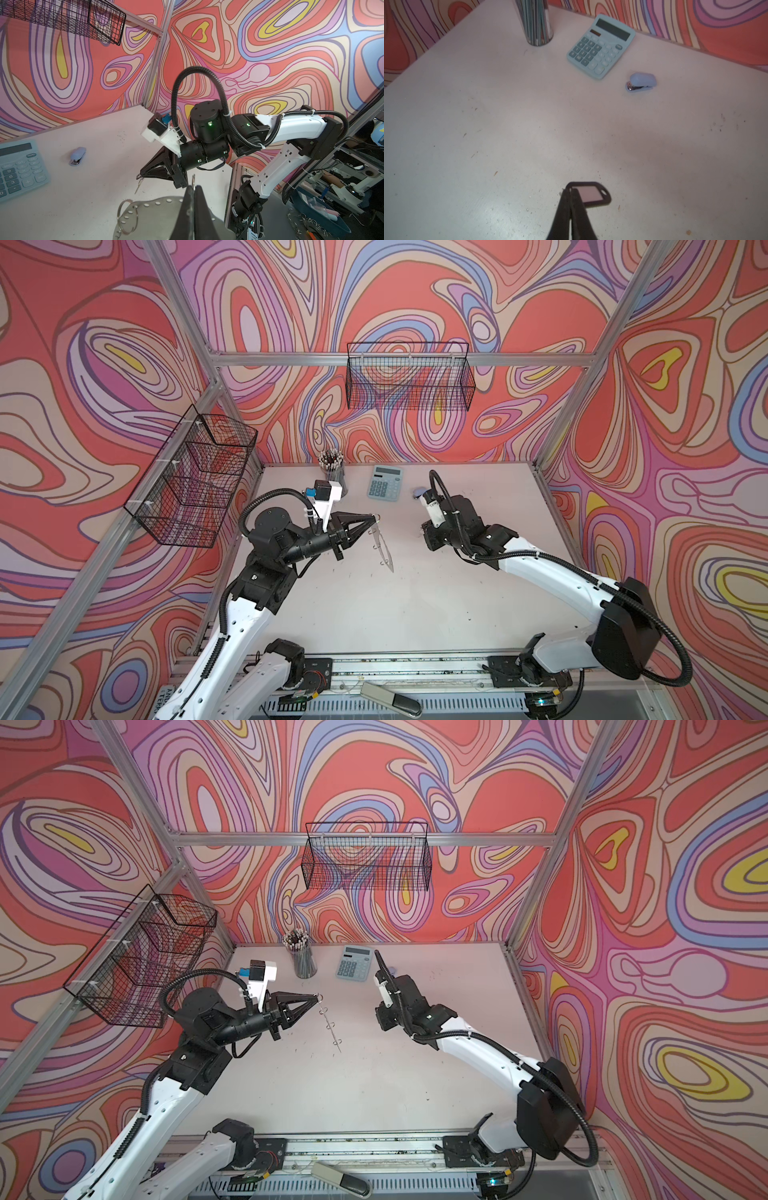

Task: Attach keys to a key ring
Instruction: Pick up the key from the center of the table.

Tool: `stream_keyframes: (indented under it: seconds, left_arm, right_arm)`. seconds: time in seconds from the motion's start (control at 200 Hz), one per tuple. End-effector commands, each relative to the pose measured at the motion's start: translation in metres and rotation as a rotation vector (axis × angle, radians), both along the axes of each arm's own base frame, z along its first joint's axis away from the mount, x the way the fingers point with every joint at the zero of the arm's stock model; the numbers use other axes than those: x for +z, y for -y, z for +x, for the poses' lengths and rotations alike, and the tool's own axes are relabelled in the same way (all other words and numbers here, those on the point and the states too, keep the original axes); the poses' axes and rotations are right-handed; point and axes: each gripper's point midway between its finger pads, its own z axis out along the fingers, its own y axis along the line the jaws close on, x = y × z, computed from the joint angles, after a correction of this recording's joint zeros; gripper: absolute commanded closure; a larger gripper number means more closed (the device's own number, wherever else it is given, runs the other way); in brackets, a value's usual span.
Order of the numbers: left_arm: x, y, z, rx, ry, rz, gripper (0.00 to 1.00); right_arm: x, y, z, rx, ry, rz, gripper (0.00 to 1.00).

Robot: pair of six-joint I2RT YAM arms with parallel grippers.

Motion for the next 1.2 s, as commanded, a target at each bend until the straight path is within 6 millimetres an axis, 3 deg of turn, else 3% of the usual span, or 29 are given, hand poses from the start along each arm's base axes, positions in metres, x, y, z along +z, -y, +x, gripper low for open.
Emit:
stream_keyframes:
  seconds: [0.0,0.22,0.411,0.736,0.881,1.192]
  left_arm:
    - [0.005,-0.001,-0.001,0.004,0.032,0.0,1.0]
    - [0.004,0.0,0.003,0.002,0.029,-0.005,1.0]
    - [0.011,0.002,0.003,-0.013,0.047,-0.027,1.0]
    - [0.026,0.006,-0.006,-0.07,0.087,-0.005,1.0]
    - [0.03,0.005,-0.008,-0.071,0.114,0.003,1.0]
    - [0.026,0.006,0.004,0.01,0.273,0.041,1.0]
  right_arm:
    - [0.061,-0.01,0.01,0.026,0.281,0.178,1.0]
    - [0.104,-0.019,-0.004,0.116,0.423,0.324,1.0]
    - [0.144,-0.025,-0.035,0.247,0.556,0.532,1.0]
    - [0.205,-0.022,-0.083,0.691,0.537,0.942,1.0]
    - [0.217,-0.023,-0.101,0.856,0.51,1.024,1.0]
    - [0.206,-0.021,-0.096,0.899,0.489,1.052,1.0]
